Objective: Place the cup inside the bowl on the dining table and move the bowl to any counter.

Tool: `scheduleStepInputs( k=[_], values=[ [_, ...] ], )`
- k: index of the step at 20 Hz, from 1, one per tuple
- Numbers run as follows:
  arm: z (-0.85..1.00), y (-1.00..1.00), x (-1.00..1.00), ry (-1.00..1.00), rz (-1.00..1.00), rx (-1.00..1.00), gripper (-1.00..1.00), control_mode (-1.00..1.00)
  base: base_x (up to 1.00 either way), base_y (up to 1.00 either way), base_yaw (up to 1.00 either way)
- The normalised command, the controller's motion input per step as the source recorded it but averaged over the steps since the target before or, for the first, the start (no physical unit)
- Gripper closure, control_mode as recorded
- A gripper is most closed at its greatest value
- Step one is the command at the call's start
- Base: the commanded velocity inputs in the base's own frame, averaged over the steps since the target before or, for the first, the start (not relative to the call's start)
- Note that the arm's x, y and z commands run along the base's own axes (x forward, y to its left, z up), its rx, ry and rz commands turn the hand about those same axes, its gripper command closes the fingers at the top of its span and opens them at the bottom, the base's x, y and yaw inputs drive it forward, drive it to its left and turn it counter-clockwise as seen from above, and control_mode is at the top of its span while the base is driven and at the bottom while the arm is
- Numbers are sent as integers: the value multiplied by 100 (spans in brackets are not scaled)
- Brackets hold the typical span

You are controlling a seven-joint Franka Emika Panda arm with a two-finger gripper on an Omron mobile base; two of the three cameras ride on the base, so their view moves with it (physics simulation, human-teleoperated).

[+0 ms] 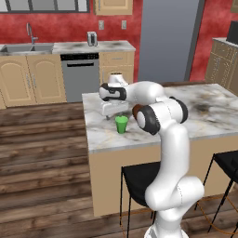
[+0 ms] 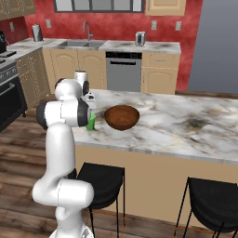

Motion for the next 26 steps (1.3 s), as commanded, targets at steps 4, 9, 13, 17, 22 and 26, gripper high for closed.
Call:
scheduleStepInputs(
  k=[4, 9, 13, 17, 22, 26],
  values=[
    [0, 0, 4, 0, 0, 0, -100, -100, 0, 0, 0],
    [0, 0, 0, 1, 0, 0, -100, -100, 0, 0, 0],
    [-10, 0, 0, 2, 0, 0, -100, -100, 0, 0, 0],
    [-25, 0, 0, 2, 0, 0, -100, -100, 0, 0, 0],
    [-21, 0, 0, 0, 0, 0, -100, -100, 0, 0, 0],
    [-13, 0, 0, 0, 0, 0, -100, -100, 0, 0, 0]
  ],
)
